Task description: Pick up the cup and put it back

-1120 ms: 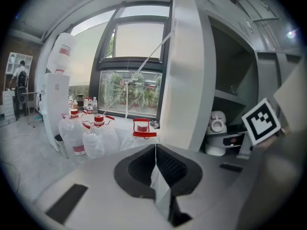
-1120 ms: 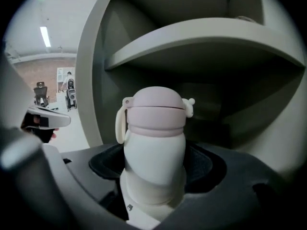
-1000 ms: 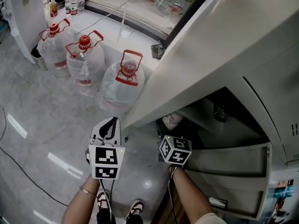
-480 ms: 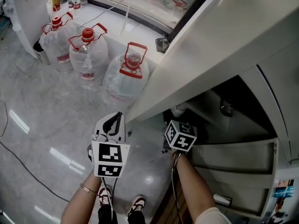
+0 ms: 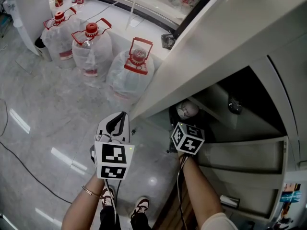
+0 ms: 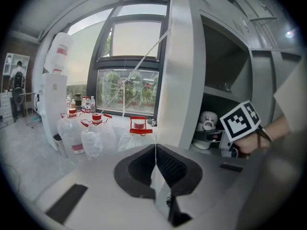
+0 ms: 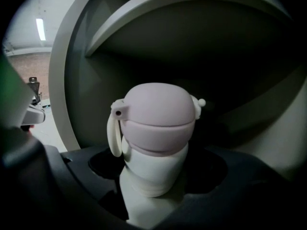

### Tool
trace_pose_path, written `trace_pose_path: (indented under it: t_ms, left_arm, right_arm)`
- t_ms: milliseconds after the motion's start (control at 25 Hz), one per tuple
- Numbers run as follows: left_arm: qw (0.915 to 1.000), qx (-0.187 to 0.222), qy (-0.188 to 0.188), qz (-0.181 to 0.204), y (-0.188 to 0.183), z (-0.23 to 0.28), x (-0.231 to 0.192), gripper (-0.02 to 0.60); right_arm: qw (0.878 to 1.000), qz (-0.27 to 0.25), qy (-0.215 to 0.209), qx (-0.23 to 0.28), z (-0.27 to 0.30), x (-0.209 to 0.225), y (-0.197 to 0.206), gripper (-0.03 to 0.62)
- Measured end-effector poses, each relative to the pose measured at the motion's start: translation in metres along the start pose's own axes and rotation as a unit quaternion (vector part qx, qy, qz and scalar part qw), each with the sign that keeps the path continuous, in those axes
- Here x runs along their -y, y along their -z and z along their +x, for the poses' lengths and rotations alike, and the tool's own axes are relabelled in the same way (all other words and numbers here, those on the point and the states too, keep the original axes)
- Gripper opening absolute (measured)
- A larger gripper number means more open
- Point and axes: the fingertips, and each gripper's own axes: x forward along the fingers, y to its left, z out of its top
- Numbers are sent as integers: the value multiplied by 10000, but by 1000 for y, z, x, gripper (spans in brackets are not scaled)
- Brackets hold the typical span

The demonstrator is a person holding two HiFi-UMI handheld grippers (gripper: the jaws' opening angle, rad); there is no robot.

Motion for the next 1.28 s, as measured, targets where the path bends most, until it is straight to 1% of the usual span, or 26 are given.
trace_pose_path:
  t_ms: [240, 400, 720, 920, 1120, 1200, 1280]
  left_arm:
    - [10000, -18, 0, -64, 4, -4, 3, 9]
    - [10000, -21, -13, -67, 7, -8, 5, 9]
    - [9999, 7, -104, -138, 2, -26, 4, 9]
    - [9995, -75, -217, -196, -1, -58, 2, 9]
    - [9992, -160, -314, -182, -20, -103, 10, 9]
    - [9992, -194, -316, -138, -32, -123, 19, 9]
    - [9991, -157, -344, -201, -49, -144, 23, 9]
  right_arm:
    - [10000, 30, 30, -71, 1, 1, 2, 353]
    - [9999, -51, 50, -126, -2, 1, 3, 353]
    - [9998, -116, 20, -165, -25, 0, 2, 373]
    - [9998, -46, -73, -189, -64, -8, -1, 371]
    - [9991, 45, -256, -346, -120, -16, -8, 365]
    - [9988, 62, -275, -390, -147, -17, -16, 345]
    - [9986, 161, -274, -428, -172, -20, -28, 297]
